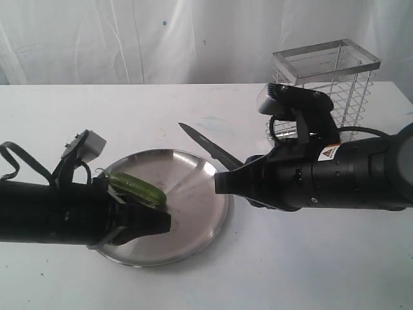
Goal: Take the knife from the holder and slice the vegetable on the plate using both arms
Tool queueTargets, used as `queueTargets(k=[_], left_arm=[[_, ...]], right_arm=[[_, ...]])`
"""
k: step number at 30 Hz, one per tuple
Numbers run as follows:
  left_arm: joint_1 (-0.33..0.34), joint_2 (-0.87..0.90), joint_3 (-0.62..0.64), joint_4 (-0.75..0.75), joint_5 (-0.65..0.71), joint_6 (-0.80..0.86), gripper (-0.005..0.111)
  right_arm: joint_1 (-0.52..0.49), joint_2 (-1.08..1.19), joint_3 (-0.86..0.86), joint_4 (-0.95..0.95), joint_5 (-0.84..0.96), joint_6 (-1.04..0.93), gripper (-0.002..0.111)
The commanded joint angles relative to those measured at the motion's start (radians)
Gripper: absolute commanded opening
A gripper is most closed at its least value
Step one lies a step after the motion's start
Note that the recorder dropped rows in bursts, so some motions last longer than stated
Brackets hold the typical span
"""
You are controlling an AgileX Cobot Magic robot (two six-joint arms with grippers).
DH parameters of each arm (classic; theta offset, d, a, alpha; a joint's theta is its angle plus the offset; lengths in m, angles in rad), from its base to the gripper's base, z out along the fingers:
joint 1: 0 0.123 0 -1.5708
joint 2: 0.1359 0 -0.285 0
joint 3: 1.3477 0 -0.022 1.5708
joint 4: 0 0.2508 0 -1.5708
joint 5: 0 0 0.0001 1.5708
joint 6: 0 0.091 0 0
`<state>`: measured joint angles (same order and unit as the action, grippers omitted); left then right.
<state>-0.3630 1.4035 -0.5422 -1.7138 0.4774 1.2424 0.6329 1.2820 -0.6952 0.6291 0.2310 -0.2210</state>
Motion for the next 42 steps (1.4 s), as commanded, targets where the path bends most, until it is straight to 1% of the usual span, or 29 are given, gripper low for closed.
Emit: queueTargets(k=[1,5,7,8,11,13,16,17,19,20,21,22,24,26,27,29,31,32,33,34,35,37,39,41,42], left_arm=[[-0.008,0.07,-0.077,-0.031,-0.024,0.016,0.0],[-0.008,0.135,-0.167,-0.031,0.077,0.038,0.0],[-0.008,0.13,-0.21,-0.031,0.081,0.016,0.0],[-0.008,0.12,-0.226,-0.031,0.058,-0.022,0.0],[-0.008,0.081,-0.262,-0.031,-0.132,-0.126,0.0],[-0.008,0.063,-0.264,-0.031,-0.3,-0.134,0.0],[-0.008,0.051,-0.233,-0.031,-0.513,-0.171,0.0],[-0.008,0.046,-0.218,-0.031,-0.618,-0.223,0.0],[-0.006,0.033,-0.184,-0.031,-0.82,-0.415,0.0],[0.002,0.024,-0.163,-0.031,-0.896,-0.511,0.0],[0.009,0.014,-0.146,-0.031,-0.94,-0.591,0.0],[0.021,0.003,-0.126,0.006,-0.984,-0.713,0.0],[0.049,-0.02,-0.079,0.258,-1.047,-0.996,0.0],[0.098,-0.029,-0.044,0.676,-1.131,-1.302,0.0],[0.133,-0.029,-0.037,0.861,-1.169,-1.43,0.0],[0.218,-0.029,-0.046,1.353,-1.218,-1.624,0.0],[0.279,-0.029,-0.077,1.853,-1.211,-1.768,0.0],[0.295,-0.029,-0.095,2.103,-1.202,-1.841,0.0],[0.297,-0.029,-0.112,2.332,-1.184,-1.925,0.0],[0.295,-0.029,-0.122,2.497,-1.179,-2.01,0.0],[0.29,-0.029,-0.126,2.68,-1.192,-2.131,0.0],[0.258,-0.029,-0.126,2.926,-1.253,-2.354,0.0],[0.211,-0.025,-0.109,3.021,-1.274,-2.476,0.0],[0.156,-0.008,-0.08,2.994,-1.265,-2.556,0.0],[0.091,0.026,-0.049,2.89,-1.271,-2.567,0.0]], right_arm=[[-0.006,-0.002,-0.005,0.01,0.0,-0.001,0.0],[-0.006,-0.002,-0.005,0.012,-0.019,-0.001,0.0],[-0.006,-0.002,-0.003,0.012,-0.055,0.0,0.0],[-0.006,-0.002,-0.003,0.012,-0.07,0.005,0.0],[-0.006,-0.002,-0.003,0.012,-0.114,0.009,0.0],[-0.006,-0.002,-0.003,0.012,-0.136,0.023,0.0],[-0.006,-0.002,-0.003,0.012,-0.136,0.023,0.0],[-0.006,-0.002,-0.003,0.01,-0.136,0.023,0.0],[-0.006,-0.002,-0.003,0.01,-0.134,0.023,0.0],[-0.006,-0.002,-0.003,0.01,-0.134,0.023,0.0],[-0.006,-0.002,-0.003,0.01,-0.134,0.023,0.0],[-0.006,0.0,-0.003,0.01,-0.134,0.021,0.0],[-0.006,0.002,-0.003,0.01,-0.132,0.014,0.0],[-0.006,0.006,-0.003,0.01,-0.124,0.014,0.0],[-0.006,0.008,-0.003,0.01,-0.119,0.014,0.0],[-0.006,0.014,-0.003,0.008,-0.106,0.014,0.0],[-0.006,0.019,-0.003,0.008,-0.091,0.014,0.0],[-0.006,0.024,-0.003,0.007,-0.086,0.014,0.0],[-0.006,0.025,-0.003,0.004,-0.078,0.012,0.0],[-0.006,0.025,-0.003,0.0,-0.071,-0.004,0.0],[-0.006,0.025,-0.003,0.0,-0.066,-0.03,0.0],[-0.006,0.025,-0.003,0.0,-0.06,-0.046,0.0],[-0.006,0.025,-0.005,0.003,-0.06,-0.046,0.0],[-0.006,0.025,-0.013,0.003,-0.06,-0.046,0.0],[-0.006,0.025,-0.017,0.003,-0.063,-0.049,0.0]])
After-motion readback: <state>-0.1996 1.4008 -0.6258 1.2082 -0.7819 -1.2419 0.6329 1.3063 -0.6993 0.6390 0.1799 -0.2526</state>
